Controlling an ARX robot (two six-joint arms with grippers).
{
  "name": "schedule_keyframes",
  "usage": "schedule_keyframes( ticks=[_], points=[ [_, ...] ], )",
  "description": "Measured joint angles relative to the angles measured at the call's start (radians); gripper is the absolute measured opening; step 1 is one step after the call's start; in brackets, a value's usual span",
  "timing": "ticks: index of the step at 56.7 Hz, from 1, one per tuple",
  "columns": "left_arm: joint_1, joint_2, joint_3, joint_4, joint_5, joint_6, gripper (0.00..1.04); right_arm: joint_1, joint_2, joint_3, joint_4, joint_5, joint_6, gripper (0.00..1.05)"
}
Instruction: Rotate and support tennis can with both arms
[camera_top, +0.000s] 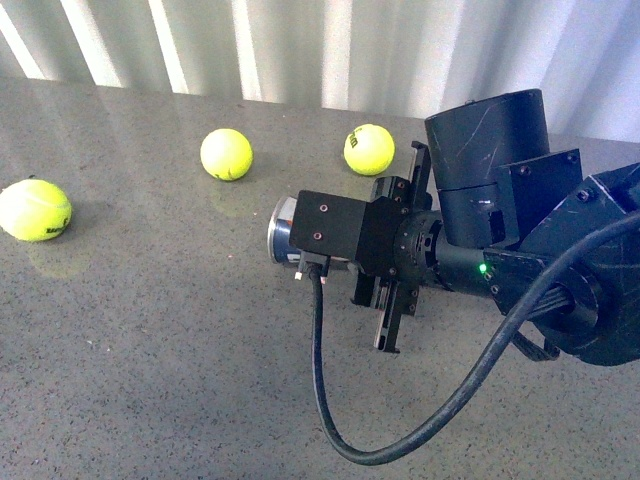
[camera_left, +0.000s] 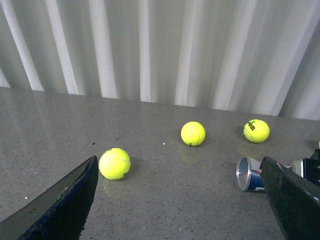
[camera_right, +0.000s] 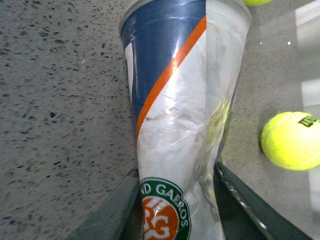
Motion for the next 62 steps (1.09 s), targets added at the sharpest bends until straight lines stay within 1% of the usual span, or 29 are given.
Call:
schedule_keyframes(
  ticks=[1,4,8,9,12,15,19,26,29,33,39,43,45,50,55,60,62],
  points=[
    [0.000,0.000,0.000,0.000,0.000,0.000,0.98,0.000,-0.004,-0.002,-0.002,0.000,0.007,0.51],
    [0.000,0.000,0.000,0.000,0.000,0.000,0.98,-0.006,-0.031,-0.014,-0.015,0.000,0.047,0.62],
    [0.000,0.000,0.000,0.000,0.000,0.000,0.98,-0.021,-0.092,-0.038,-0.033,-0.006,0.116,0.80],
    [0.000,0.000,0.000,0.000,0.000,0.000,0.98,-0.024,-0.099,-0.041,-0.035,-0.006,0.118,0.82],
    [0.000,0.000,0.000,0.000,0.000,0.000,0.98,-0.036,-0.139,-0.065,-0.042,-0.014,0.147,0.92],
    [0.000,0.000,0.000,0.000,0.000,0.000,0.98,-0.047,-0.174,-0.092,-0.047,-0.026,0.171,0.99],
    [0.000,0.000,0.000,0.000,0.000,0.000,0.98,-0.063,-0.226,-0.139,-0.047,-0.037,0.195,0.97],
    [0.000,0.000,0.000,0.000,0.000,0.000,0.98,-0.097,-0.316,-0.224,-0.015,-0.041,0.256,0.97],
    [0.000,0.000,0.000,0.000,0.000,0.000,0.98,-0.120,-0.363,-0.264,0.016,-0.023,0.292,0.97],
    [0.000,0.000,0.000,0.000,0.000,0.000,0.98,-0.161,-0.420,-0.309,0.077,0.026,0.341,0.97],
    [0.000,0.000,0.000,0.000,0.000,0.000,0.98,-0.263,-0.534,-0.375,0.153,0.118,0.452,0.97],
    [0.000,0.000,0.000,0.000,0.000,0.000,0.98,-0.340,-0.623,-0.414,0.154,0.163,0.526,0.97],
    [0.000,0.000,0.000,0.000,0.000,0.000,0.98,-0.395,-0.690,-0.440,0.149,0.203,0.572,0.97],
    [0.000,0.000,0.000,0.000,0.000,0.000,0.98,-0.509,-0.846,-0.487,0.119,0.261,0.653,0.97],
    [0.000,0.000,0.000,0.000,0.000,0.000,0.98,-0.618,-1.031,-0.519,0.055,0.284,0.706,0.97],
    [0.000,0.000,0.000,0.000,0.000,0.000,0.98,-0.721,-1.254,-0.540,-0.049,0.266,0.765,0.97],
    [0.000,0.000,0.000,0.000,0.000,0.000,0.98,-0.748,-1.328,-0.547,-0.089,0.259,0.780,0.97]
  ],
)
